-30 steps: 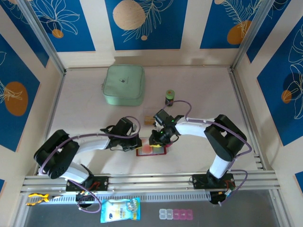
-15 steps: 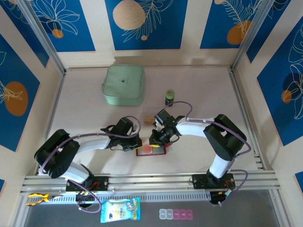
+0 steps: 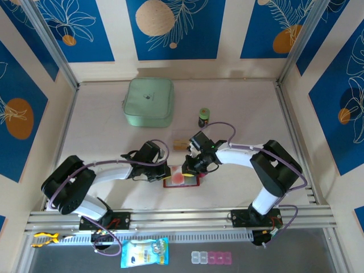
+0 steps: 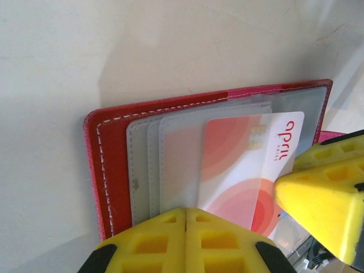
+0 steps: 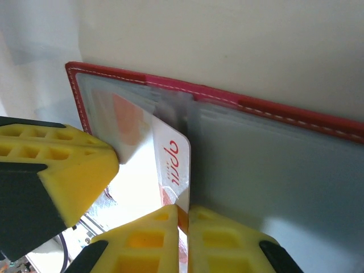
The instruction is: Take the credit cards out of the card holder
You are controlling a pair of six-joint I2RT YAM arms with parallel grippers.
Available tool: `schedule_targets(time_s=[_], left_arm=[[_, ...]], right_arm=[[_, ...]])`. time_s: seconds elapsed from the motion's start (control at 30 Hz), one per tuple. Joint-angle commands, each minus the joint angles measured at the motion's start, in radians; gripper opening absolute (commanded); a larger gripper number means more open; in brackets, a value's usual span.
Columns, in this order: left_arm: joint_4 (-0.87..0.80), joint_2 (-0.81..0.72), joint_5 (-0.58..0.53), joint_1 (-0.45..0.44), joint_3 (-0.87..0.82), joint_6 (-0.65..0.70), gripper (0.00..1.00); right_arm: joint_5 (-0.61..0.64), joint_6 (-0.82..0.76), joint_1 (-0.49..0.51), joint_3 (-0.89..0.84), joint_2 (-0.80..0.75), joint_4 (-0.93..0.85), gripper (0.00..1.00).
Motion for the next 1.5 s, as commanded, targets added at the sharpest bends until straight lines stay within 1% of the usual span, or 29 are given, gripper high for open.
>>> schedule_targets(time_s=[0.0,0.23,0.57,0.8,1.03,1.47], left_arm=[[-0.062,0.02,-0.028,-0.006,-0.001,0.018,0.0],[-0.048,0.017,-0.025,-0.006,-0.01,0.012,0.01],[-0.027,0.013,-0.019,-0.007,-0.02,0.008,0.0],[-0.004,0.018,-0.01,-0.006,-0.023,0.007,0.01],[0.007,0.024,-0.002,-0.006,-0.023,0.011,0.01],[0.025,0.032,0.004,-0.006,-0.028,0.01,0.01]], right_arm=[[0.012,-0.027,-0.014,-0.02,-0.037,-0.06,0.11],[0.049,-0.08,-0.034,0.004,-0.065,-0.156,0.11],[0.119,-0.14,-0.032,0.095,-0.068,-0.311,0.11],[0.135,-0.143,-0.018,0.136,-0.054,-0.351,0.11],[0.177,-0.138,-0.002,0.167,-0.053,-0.393,0.11],[0.187,-0.106,0.048,0.208,-0.01,-0.389,0.12]])
